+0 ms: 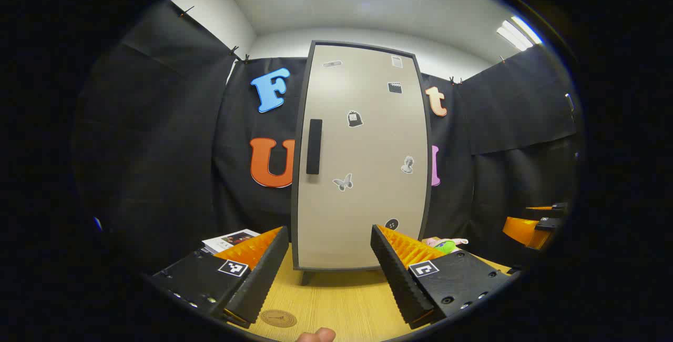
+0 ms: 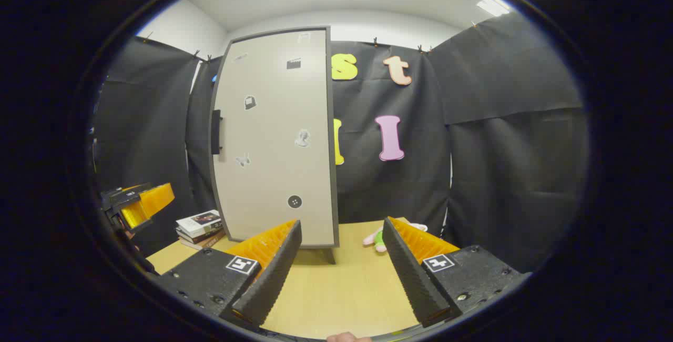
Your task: Open the cabinet door with the right hand, grasp the bottle in the cabinet with the left hand and place it on the coaster, then close the cabinet door with the right hand.
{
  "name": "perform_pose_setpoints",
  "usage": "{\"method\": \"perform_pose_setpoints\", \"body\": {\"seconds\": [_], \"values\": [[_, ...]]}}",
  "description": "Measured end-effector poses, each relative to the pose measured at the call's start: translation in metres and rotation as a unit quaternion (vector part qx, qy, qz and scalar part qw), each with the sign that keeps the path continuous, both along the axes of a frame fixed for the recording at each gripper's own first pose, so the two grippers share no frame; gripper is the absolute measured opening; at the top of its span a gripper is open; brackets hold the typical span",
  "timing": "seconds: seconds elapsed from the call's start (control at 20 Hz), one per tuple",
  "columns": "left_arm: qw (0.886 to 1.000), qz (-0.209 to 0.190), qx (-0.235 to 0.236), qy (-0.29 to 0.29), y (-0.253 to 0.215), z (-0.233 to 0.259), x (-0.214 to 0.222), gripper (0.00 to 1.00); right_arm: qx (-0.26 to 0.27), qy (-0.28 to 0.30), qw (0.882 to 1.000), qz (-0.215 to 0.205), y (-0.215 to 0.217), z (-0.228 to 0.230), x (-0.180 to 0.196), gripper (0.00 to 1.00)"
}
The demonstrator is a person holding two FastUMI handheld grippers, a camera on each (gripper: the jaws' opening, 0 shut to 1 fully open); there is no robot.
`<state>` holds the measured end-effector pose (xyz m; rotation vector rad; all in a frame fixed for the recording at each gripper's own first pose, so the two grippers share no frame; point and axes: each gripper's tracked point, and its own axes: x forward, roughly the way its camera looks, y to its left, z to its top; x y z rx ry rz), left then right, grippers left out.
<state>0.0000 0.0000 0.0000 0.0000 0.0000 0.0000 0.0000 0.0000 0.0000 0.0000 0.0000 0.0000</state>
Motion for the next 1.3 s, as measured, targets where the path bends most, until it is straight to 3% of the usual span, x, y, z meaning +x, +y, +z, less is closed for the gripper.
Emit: {"method": "perform_pose_setpoints", "body": {"seconds": [0.05,0.2,0.95,1.0,1.05,1.3], "values": [[1.000,-0.002,0.000,0.001,-0.002,0.000,0.001,0.95,-0.005,-0.002,1.000,-0.002,-0.001,0.001,0.000,0.99],[1.000,-0.012,-0.006,0.003,-0.006,-0.003,0.002,0.95,-0.014,-0.010,1.000,-0.003,0.001,0.005,0.002,0.95],[1.000,-0.003,0.011,-0.008,0.004,0.001,0.008,0.95,-0.013,-0.007,1.000,0.005,0.010,0.001,0.009,0.95],[1.000,-0.002,0.013,-0.008,0.003,0.001,0.008,0.95,-0.017,-0.007,1.000,0.007,0.013,0.000,0.009,0.99],[1.000,-0.001,0.014,-0.007,0.004,0.001,0.008,0.95,-0.020,-0.007,1.000,0.009,0.014,0.001,0.010,0.95],[1.000,0.006,0.015,-0.006,0.008,-0.002,0.005,0.95,-0.042,-0.007,0.997,0.057,0.037,0.009,0.022,0.99]]}}
